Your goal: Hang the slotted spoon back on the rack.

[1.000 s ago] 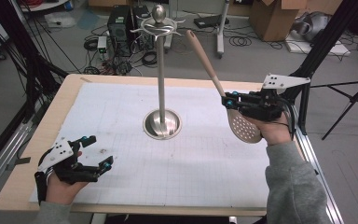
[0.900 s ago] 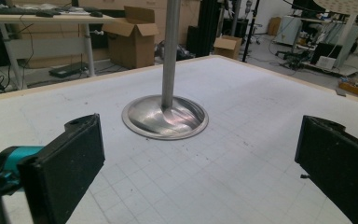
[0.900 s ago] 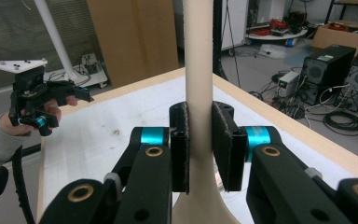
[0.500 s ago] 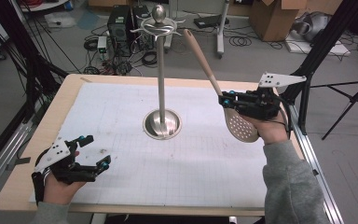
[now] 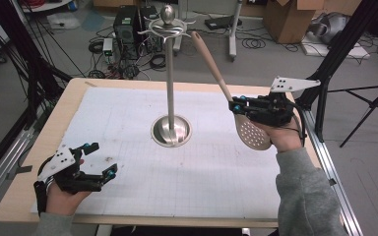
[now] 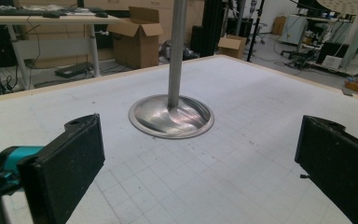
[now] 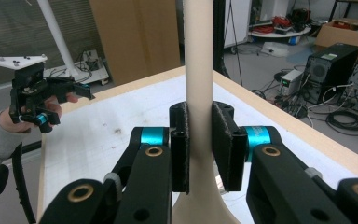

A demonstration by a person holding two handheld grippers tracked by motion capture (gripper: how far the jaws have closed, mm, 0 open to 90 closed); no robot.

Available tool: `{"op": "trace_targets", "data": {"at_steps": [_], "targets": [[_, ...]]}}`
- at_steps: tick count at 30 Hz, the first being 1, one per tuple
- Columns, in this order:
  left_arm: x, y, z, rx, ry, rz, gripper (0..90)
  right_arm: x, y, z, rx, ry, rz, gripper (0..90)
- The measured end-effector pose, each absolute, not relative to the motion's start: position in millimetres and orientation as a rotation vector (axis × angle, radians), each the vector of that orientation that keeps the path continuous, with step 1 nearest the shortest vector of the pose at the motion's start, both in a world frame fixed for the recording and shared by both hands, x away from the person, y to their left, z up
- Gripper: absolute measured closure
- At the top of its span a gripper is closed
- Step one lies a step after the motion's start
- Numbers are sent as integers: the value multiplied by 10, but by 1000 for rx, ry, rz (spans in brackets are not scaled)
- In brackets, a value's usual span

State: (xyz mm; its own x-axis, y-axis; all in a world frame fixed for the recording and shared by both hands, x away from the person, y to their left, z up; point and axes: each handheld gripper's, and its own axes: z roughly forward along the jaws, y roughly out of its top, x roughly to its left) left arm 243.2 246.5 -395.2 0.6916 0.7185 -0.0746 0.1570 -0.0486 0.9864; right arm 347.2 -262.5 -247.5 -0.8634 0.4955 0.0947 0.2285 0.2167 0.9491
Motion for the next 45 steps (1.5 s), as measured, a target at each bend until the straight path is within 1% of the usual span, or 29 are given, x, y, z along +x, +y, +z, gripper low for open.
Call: {"op": "trace_targets", "data": {"at_steps": [45], "targets": [[2389, 2521, -3938, 1574, 742, 547, 17, 3597, -2295, -2610, 723, 2309, 1619, 780]]}}
